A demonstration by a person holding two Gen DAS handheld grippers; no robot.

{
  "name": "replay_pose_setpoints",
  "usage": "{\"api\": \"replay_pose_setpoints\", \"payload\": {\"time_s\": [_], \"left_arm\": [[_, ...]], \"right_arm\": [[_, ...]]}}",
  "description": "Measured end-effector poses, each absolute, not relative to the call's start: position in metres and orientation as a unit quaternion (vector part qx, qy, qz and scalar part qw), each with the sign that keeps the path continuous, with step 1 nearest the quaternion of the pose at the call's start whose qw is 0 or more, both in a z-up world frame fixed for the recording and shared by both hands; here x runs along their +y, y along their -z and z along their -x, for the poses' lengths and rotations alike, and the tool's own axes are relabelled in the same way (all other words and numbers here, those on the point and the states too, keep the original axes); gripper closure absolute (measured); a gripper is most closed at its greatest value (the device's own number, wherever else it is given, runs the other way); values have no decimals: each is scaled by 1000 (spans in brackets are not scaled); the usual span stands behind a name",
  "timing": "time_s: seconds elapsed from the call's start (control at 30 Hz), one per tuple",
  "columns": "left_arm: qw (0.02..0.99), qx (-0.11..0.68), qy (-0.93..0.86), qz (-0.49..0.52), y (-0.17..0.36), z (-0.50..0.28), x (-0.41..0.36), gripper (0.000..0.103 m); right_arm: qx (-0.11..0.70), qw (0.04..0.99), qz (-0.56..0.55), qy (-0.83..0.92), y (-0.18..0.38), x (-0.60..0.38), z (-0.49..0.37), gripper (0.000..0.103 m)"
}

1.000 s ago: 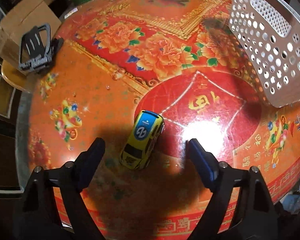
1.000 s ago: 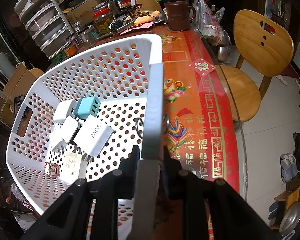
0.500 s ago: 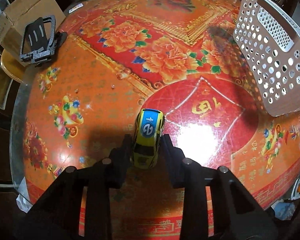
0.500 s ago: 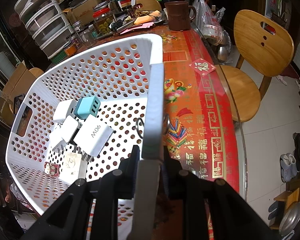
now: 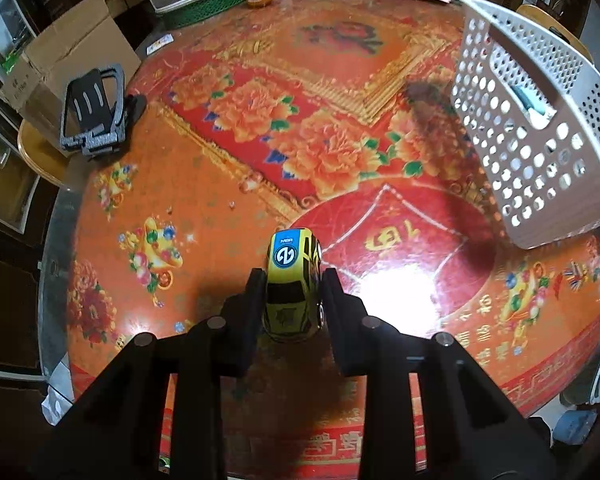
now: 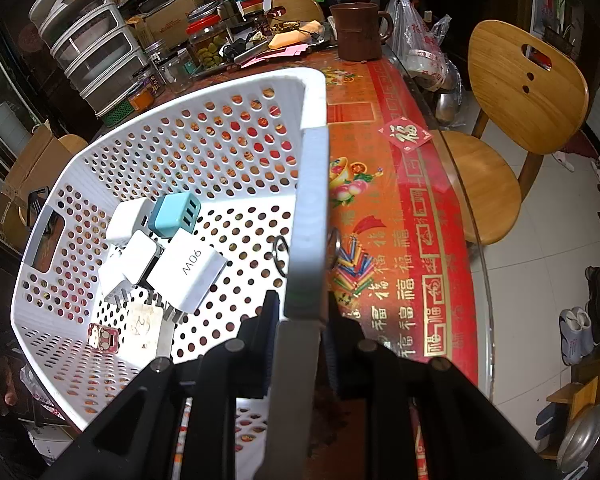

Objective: Organize rigid objects
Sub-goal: 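Grasp the yellow toy car with the left tool and lift it, then lower the yellow toy car into the basket and open the left tool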

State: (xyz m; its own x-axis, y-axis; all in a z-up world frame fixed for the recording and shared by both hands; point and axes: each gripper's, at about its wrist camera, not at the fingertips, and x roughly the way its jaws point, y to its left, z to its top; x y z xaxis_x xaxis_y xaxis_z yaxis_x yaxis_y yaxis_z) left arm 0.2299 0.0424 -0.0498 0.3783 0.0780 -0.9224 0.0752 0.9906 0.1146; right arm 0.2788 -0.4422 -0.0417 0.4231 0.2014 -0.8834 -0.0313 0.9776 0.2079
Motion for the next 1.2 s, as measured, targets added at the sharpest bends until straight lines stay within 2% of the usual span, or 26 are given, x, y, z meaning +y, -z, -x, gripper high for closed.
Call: {"api": "replay_pose_setpoints", "payload": {"time_s": [0.27,0.53,0.67,0.83,1.0,1.2], "left_arm": [[860,503,2,-92,-28,-233,13,76],[866,461,45,-189,-88,-247,-109,76],[850,472,69,-224,-79,-261,-172,76],[817,517,95,-236,-41,-287,-226,76],[792,553,111,-234,-4,-299,-238,76],[793,551,99,-239,13,-303,-235,76]], "right_arm": [[533,840,-80,-69,42,-442,-279,83],[533,840,-79,-69,42,-442,-278,83],[533,840,-79,-70,42,-442,-279,83],[533,839,-79,-69,42,-442,-279,82],[533,839,-79,-69,42,-442,-279,82],[534,839,-78,-69,42,-442,-279,83]]}}
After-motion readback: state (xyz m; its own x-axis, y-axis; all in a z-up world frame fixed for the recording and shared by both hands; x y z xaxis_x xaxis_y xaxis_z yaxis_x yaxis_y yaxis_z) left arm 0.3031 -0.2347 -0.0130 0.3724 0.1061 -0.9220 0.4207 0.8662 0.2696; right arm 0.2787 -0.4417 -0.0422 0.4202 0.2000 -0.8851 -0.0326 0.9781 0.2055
